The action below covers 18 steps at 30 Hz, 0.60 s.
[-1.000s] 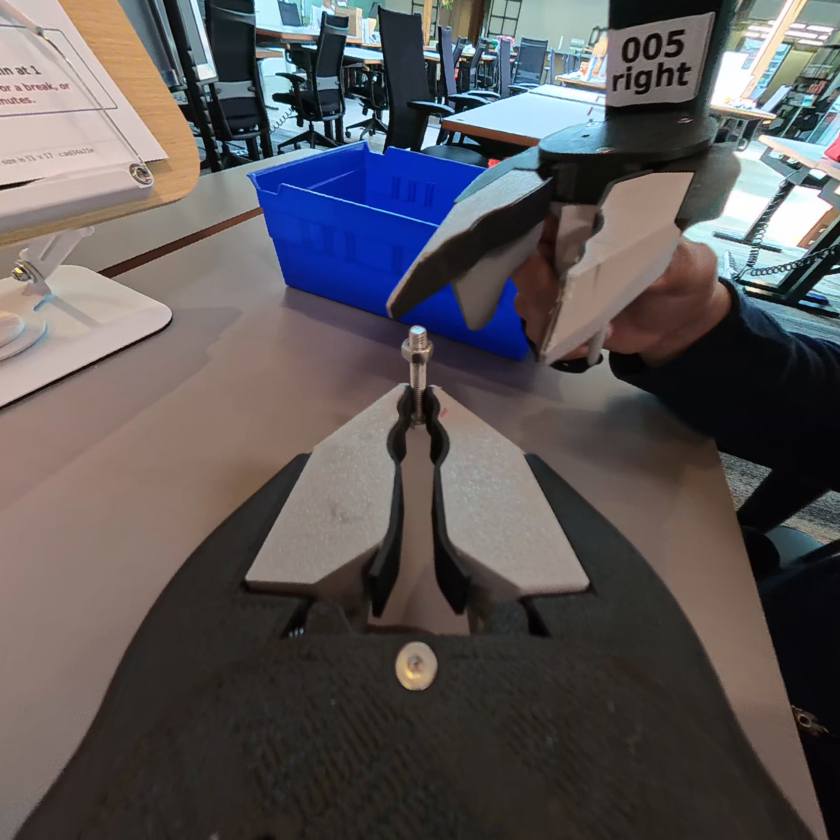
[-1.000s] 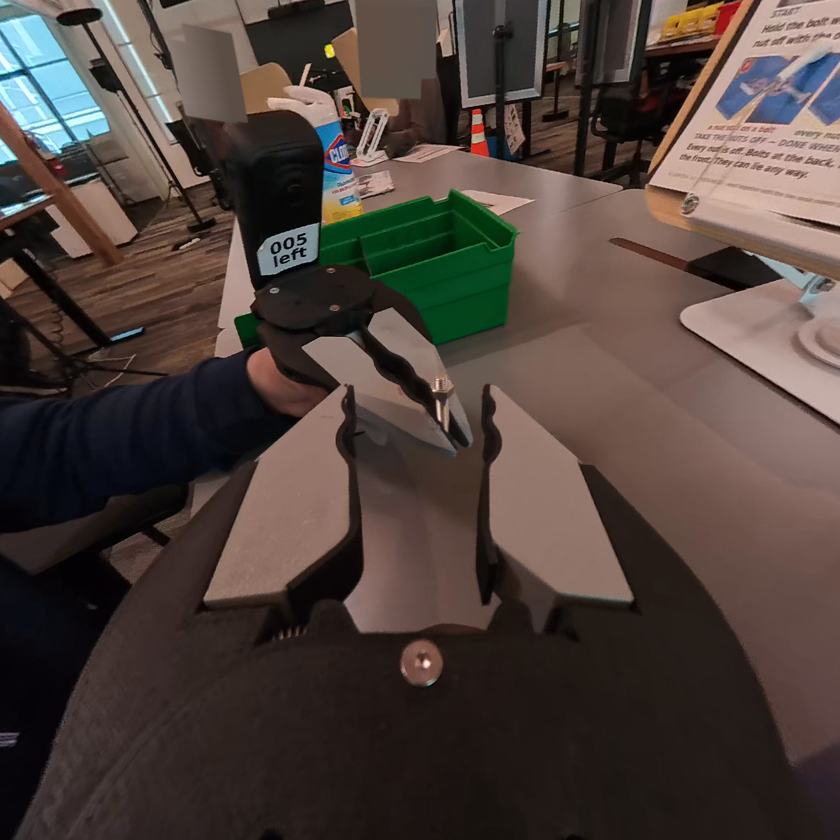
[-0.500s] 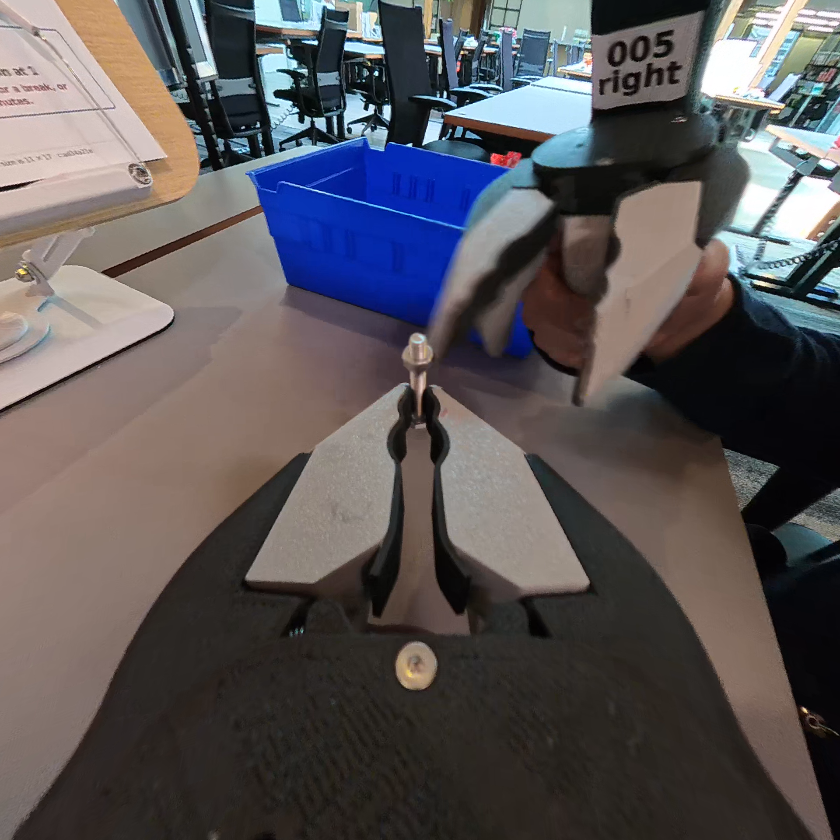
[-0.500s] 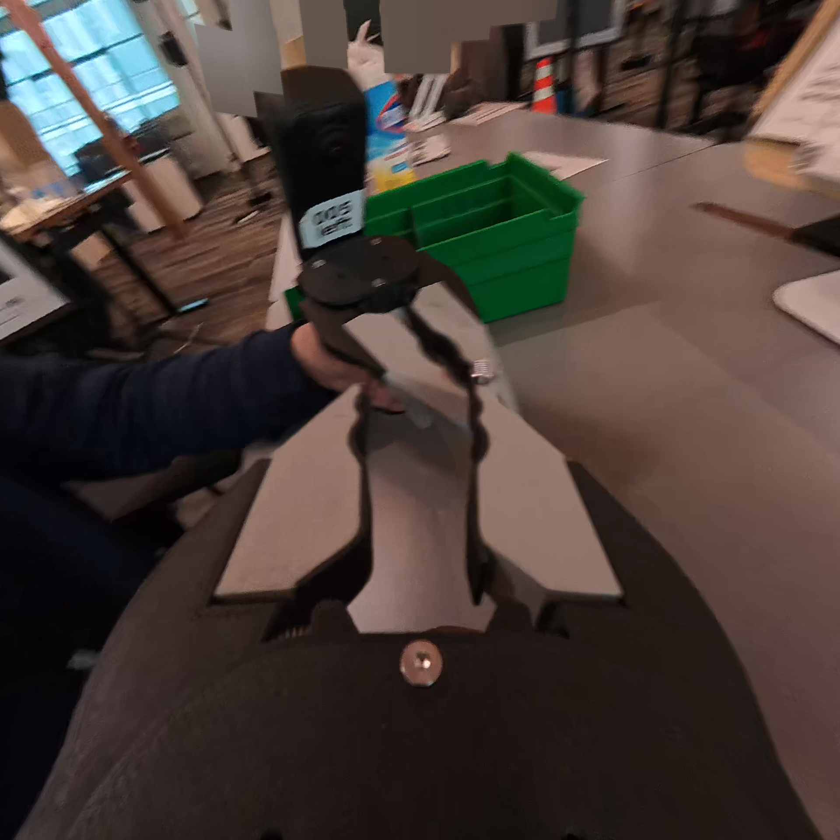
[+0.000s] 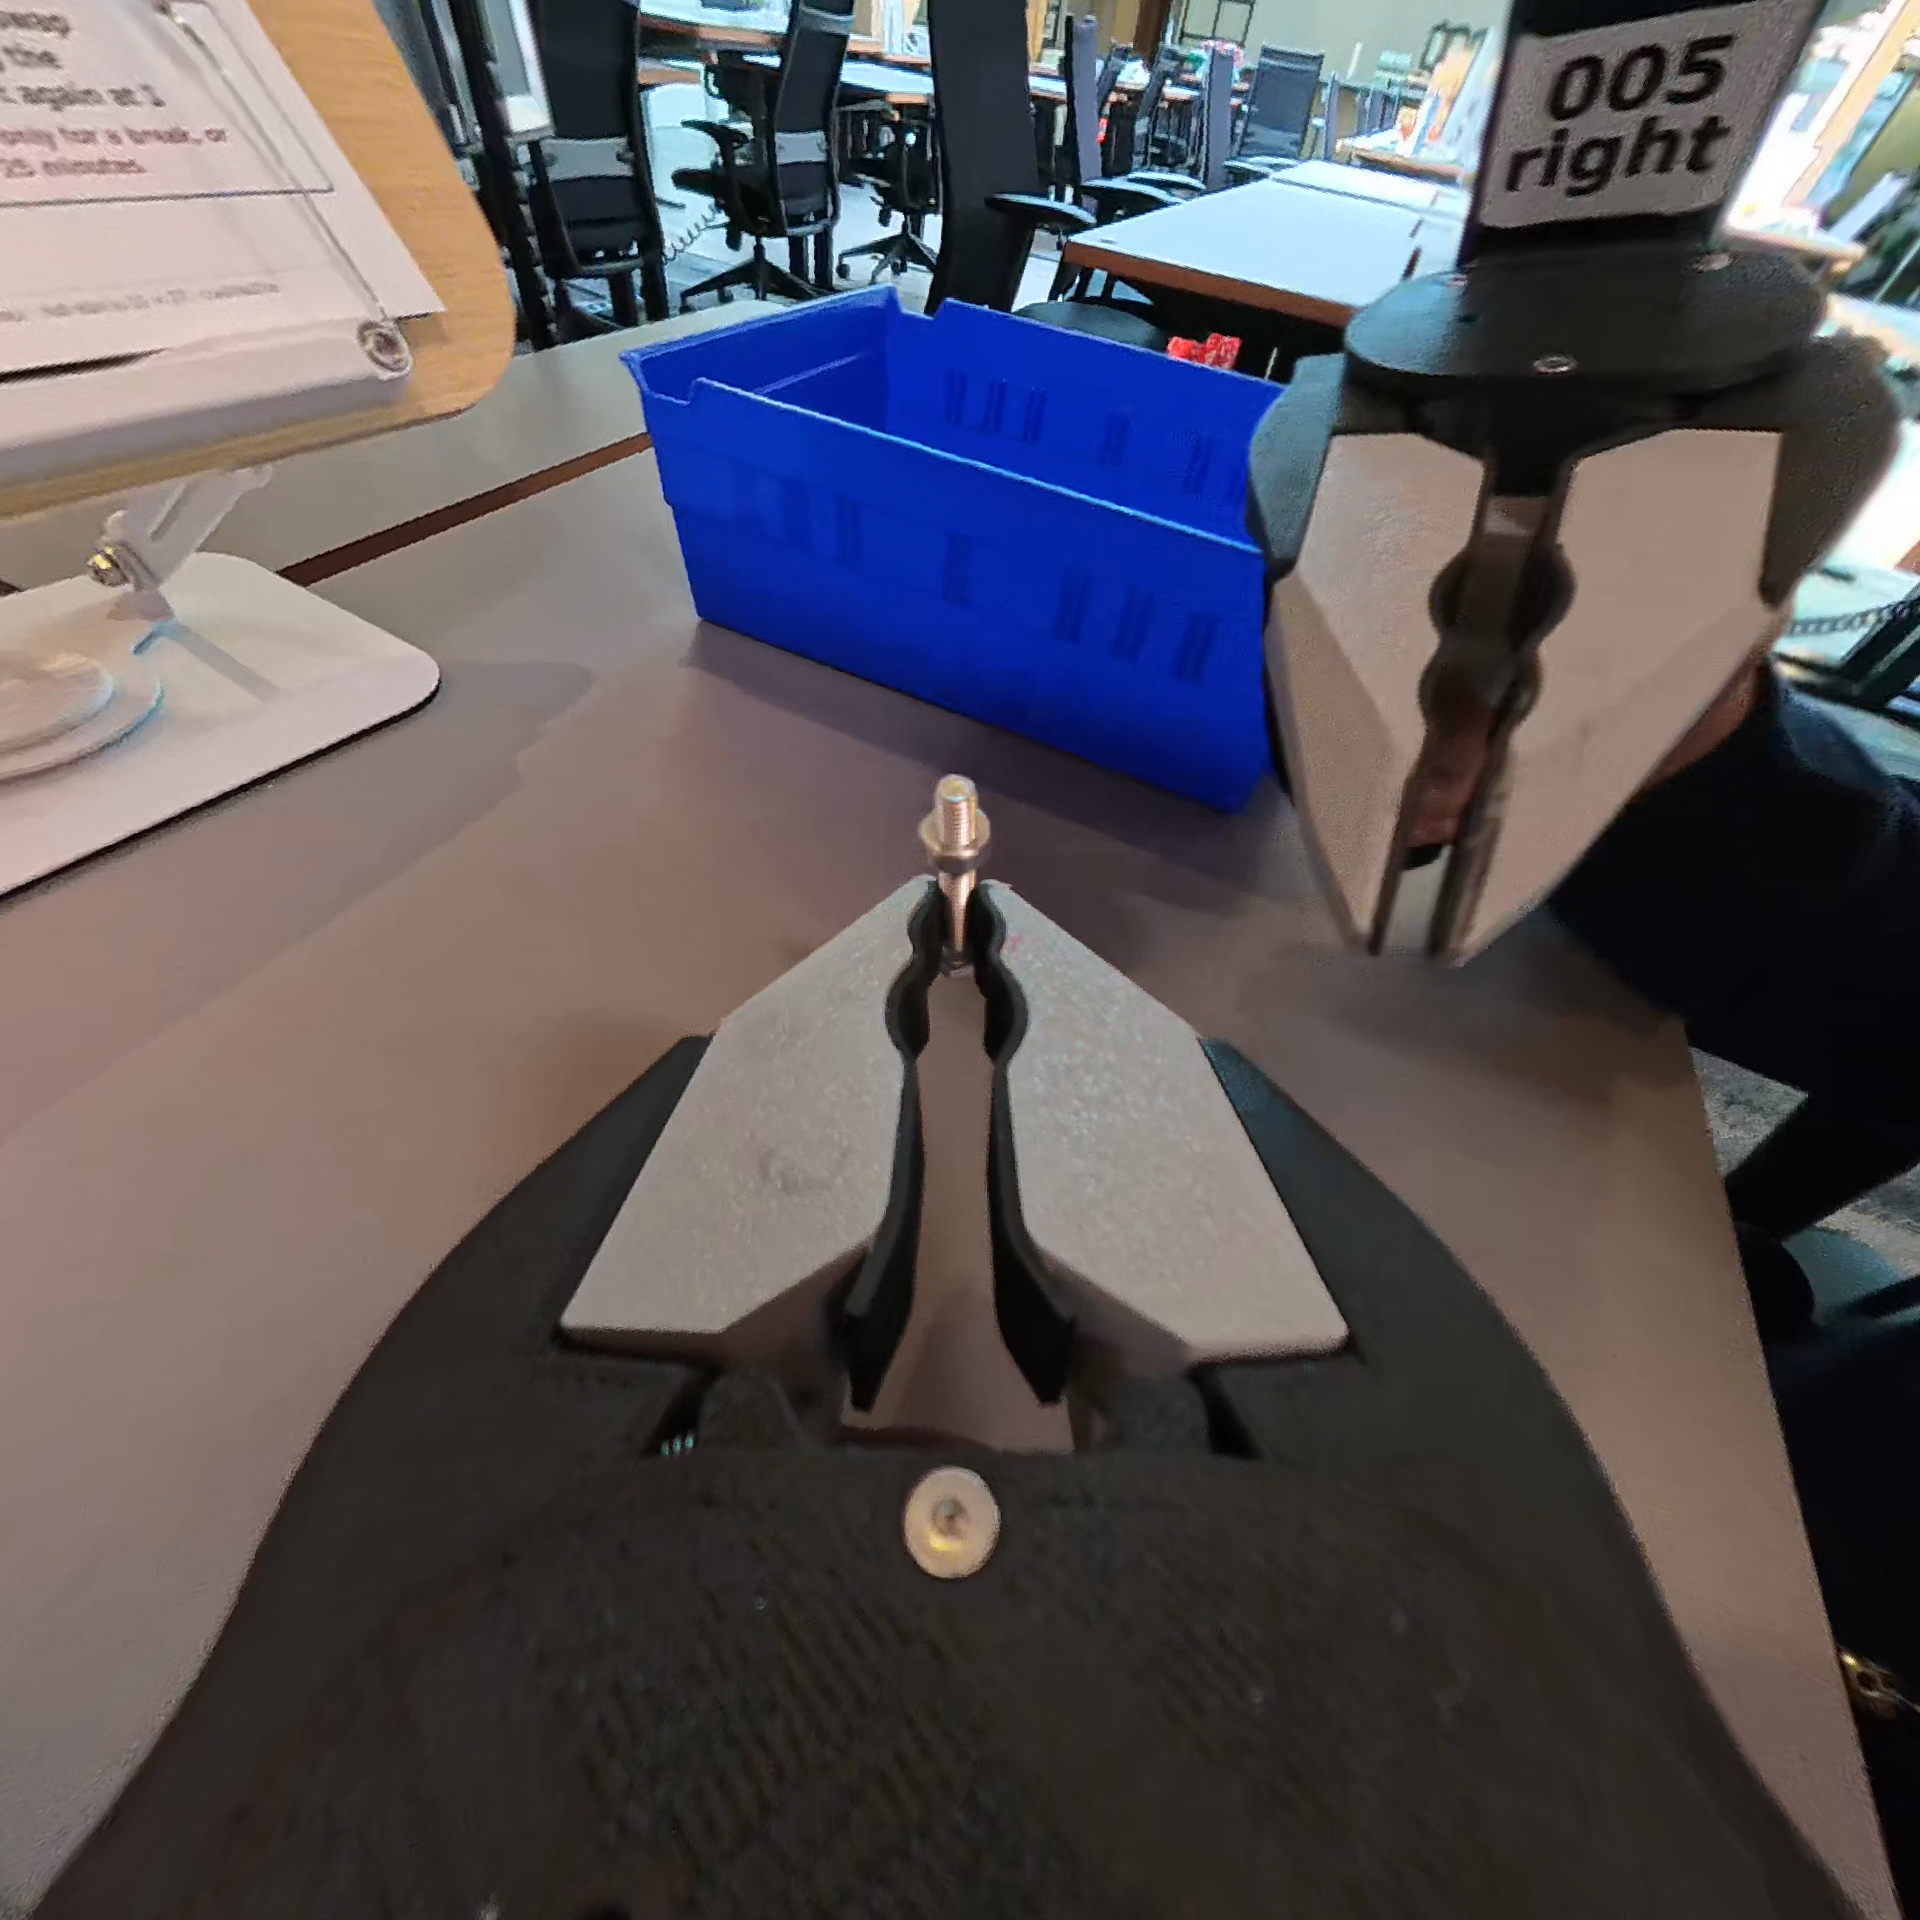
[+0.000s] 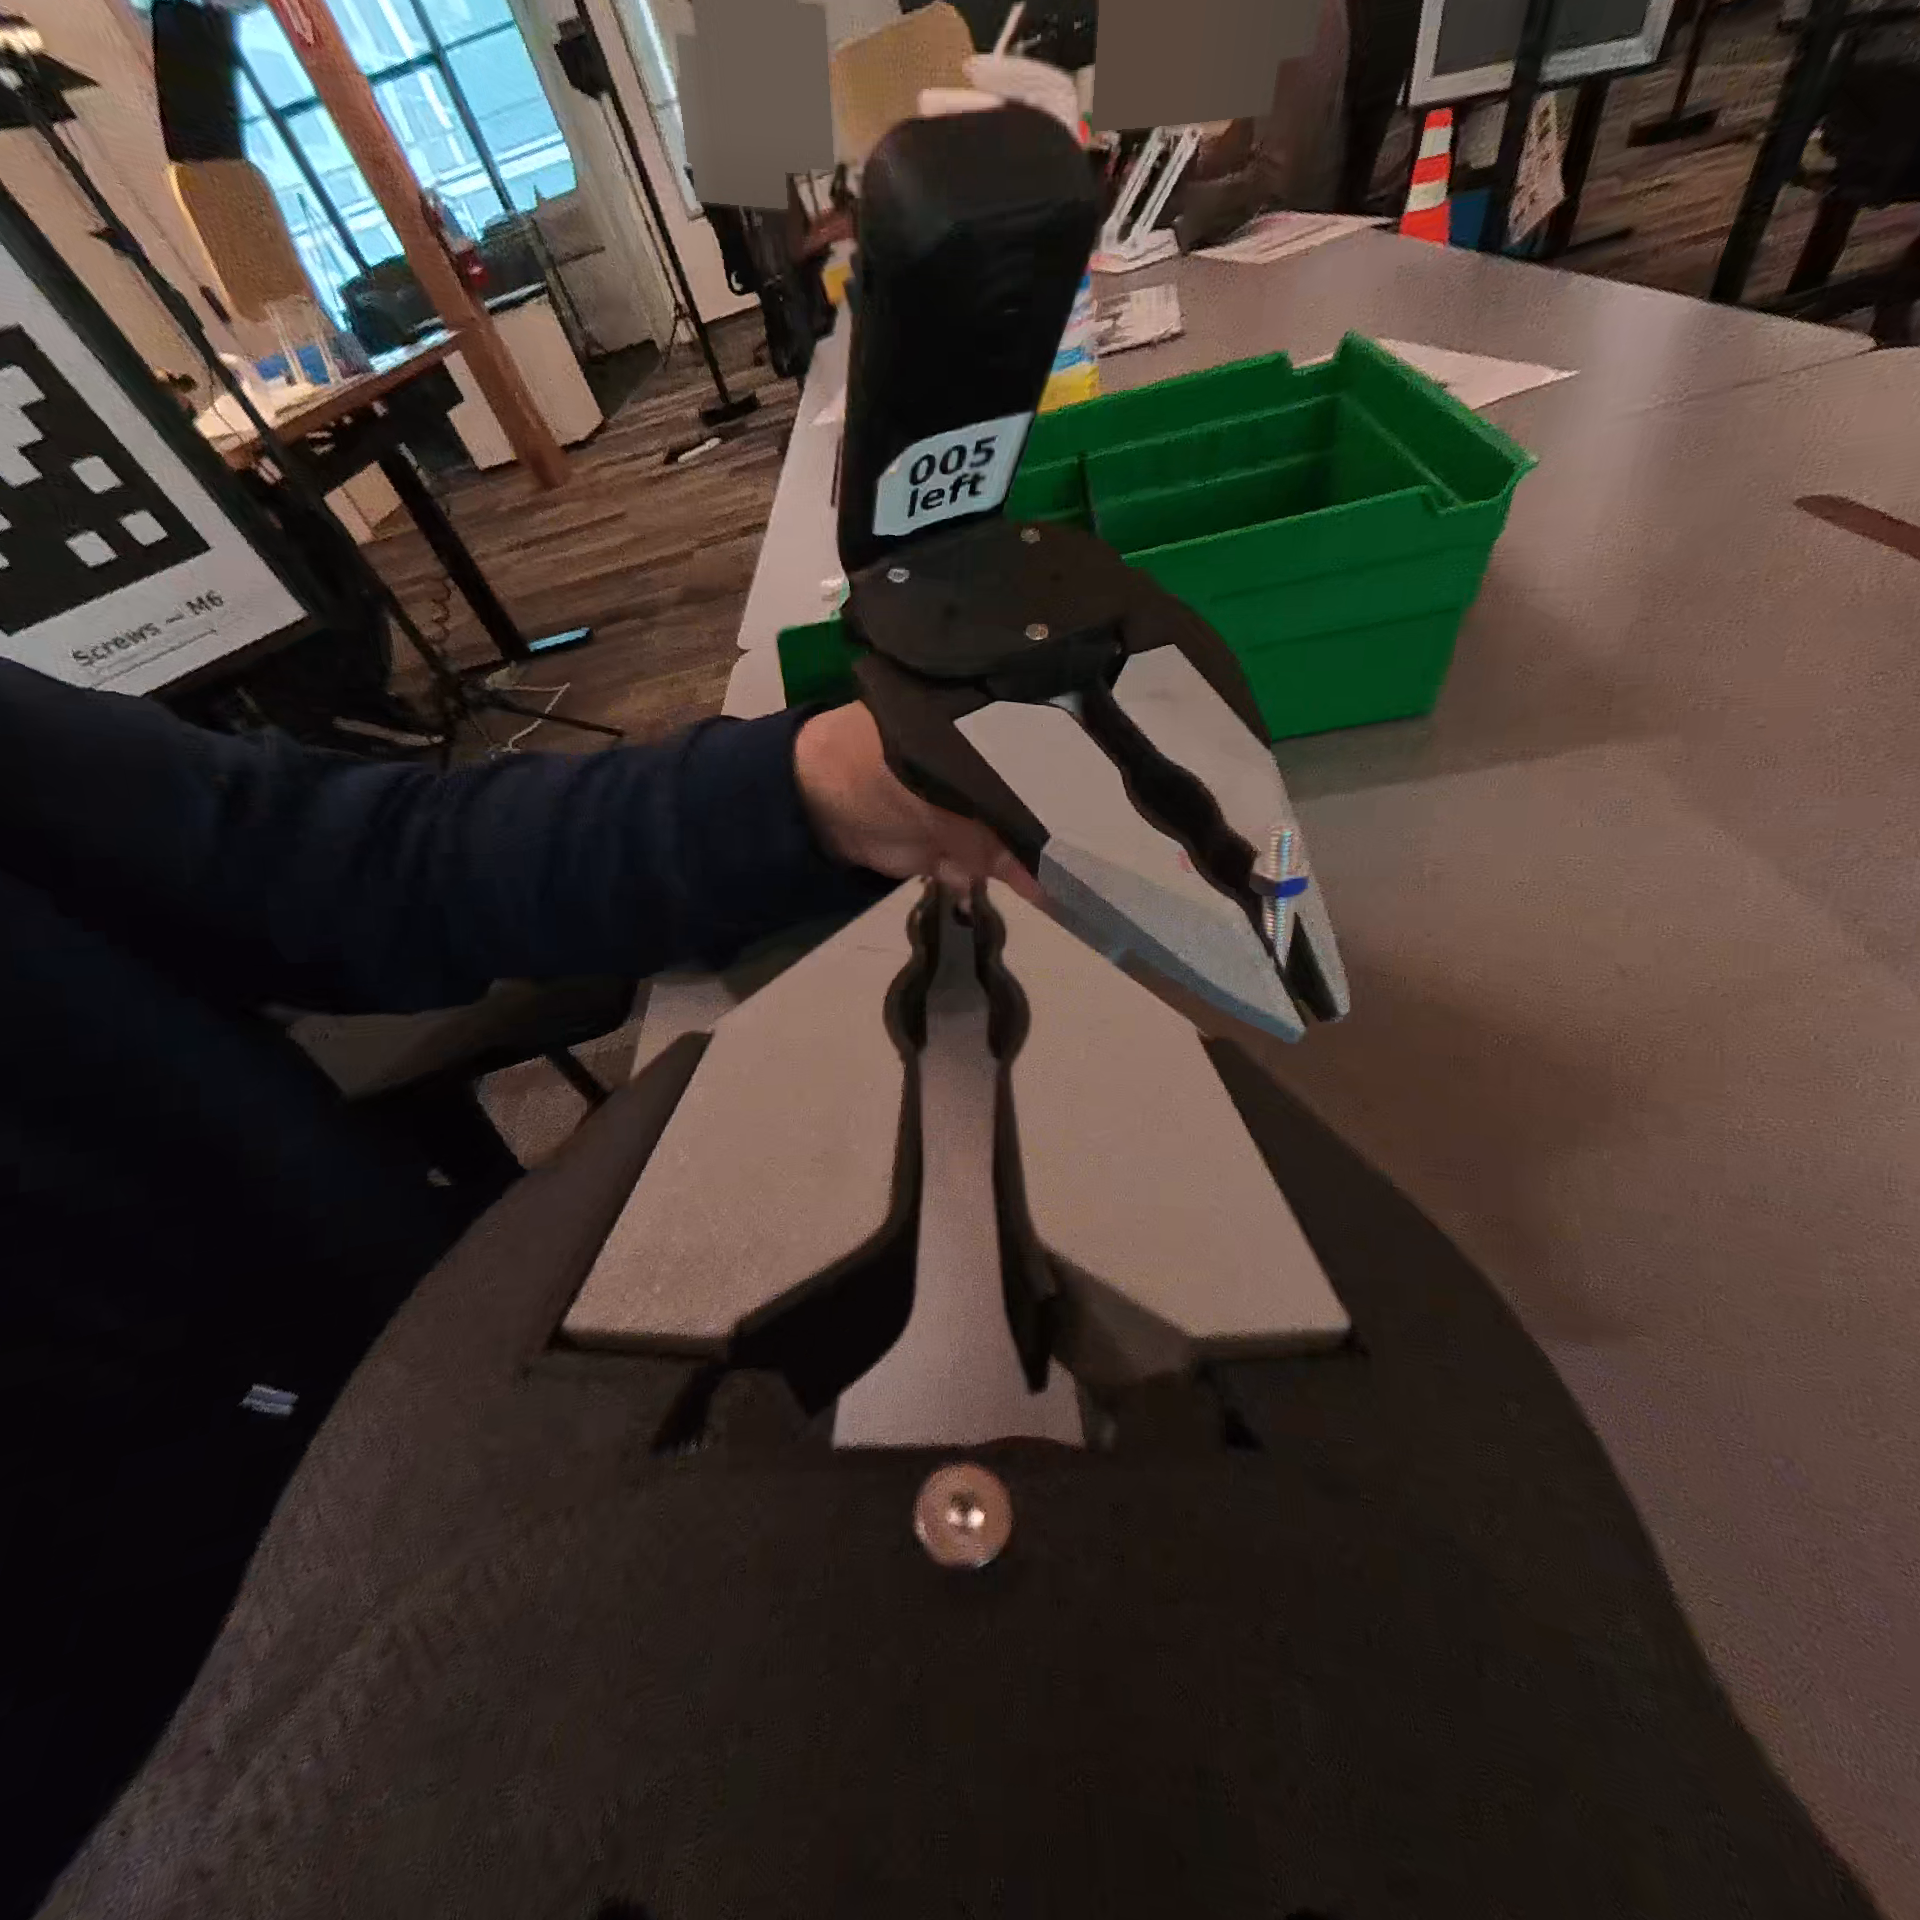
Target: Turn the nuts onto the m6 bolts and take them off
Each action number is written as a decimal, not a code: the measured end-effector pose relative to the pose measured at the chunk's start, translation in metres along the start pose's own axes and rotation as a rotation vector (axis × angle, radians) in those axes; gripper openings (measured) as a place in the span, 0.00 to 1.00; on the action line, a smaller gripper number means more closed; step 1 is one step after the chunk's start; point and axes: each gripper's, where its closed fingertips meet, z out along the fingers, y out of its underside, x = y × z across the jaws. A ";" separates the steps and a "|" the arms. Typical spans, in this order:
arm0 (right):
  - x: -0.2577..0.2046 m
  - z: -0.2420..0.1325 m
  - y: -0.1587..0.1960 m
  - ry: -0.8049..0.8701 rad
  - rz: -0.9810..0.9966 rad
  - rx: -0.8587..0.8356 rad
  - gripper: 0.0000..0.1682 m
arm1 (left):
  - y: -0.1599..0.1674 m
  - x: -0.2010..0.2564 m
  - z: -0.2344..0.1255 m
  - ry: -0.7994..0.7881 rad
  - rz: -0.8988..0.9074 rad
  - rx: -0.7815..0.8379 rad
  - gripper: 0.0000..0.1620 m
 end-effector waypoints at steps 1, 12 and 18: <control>0.006 -0.002 -0.005 0.037 -0.002 0.028 0.08 | -0.001 -0.001 -0.001 0.003 -0.014 0.008 0.01; 0.023 0.000 0.003 0.142 0.023 -0.014 0.37 | 0.001 0.010 0.003 0.034 0.037 -0.011 0.01; 0.021 -0.010 -0.012 0.116 0.019 0.077 0.23 | -0.003 -0.002 -0.003 0.008 -0.031 0.025 0.01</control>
